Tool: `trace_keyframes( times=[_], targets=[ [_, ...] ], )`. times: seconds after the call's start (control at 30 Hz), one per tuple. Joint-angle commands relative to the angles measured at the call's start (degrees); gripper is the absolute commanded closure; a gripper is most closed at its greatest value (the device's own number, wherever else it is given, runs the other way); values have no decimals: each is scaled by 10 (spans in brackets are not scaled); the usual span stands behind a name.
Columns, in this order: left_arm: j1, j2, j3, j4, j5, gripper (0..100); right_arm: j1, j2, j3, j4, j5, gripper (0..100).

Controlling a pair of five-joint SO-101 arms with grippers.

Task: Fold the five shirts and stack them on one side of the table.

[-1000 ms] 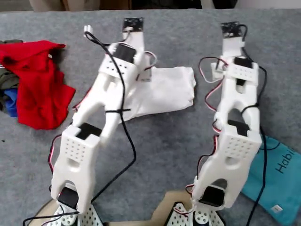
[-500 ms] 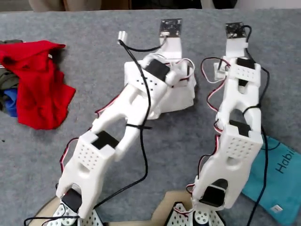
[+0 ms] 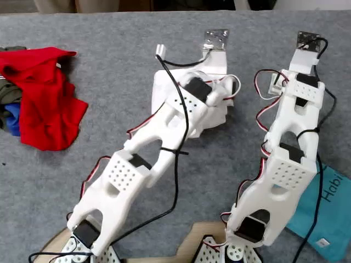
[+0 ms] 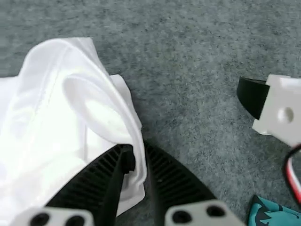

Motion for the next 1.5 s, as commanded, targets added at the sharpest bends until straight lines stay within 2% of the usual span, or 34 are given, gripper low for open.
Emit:
trace_keyframes(
  times=[0.0,0.07,0.2,0.37,0.53,0.63,0.7,0.77,0.9,1.0,1.23,1.47],
  targets=[
    [5,2,-53,-1,3,979,7,-4,-31,-11,-4,994],
    [4,4,-54,11,3,974,7,-4,-31,-11,-4,994],
    [-8,4,-78,41,4,883,5,-4,-31,-11,-4,994],
    [-44,6,-176,94,80,841,4,-4,-31,-11,-4,994],
    [-98,9,-240,153,86,844,3,-3,-30,-11,-4,994],
    [-142,15,-235,212,85,902,-4,-3,-30,-11,0,994],
    [-169,35,-210,239,84,974,-19,-3,-29,-8,28,994],
    [-200,60,-190,258,86,974,-46,-6,-27,-4,66,994],
    [-266,113,-188,283,88,980,-113,-11,-64,86,176,994],
    [-301,143,-200,281,87,980,-160,-6,-101,168,223,994],
    [-347,207,-253,262,88,980,-272,12,-228,361,279,994],
    [-350,225,-281,263,88,980,-320,103,-337,410,290,994]
  ],
)
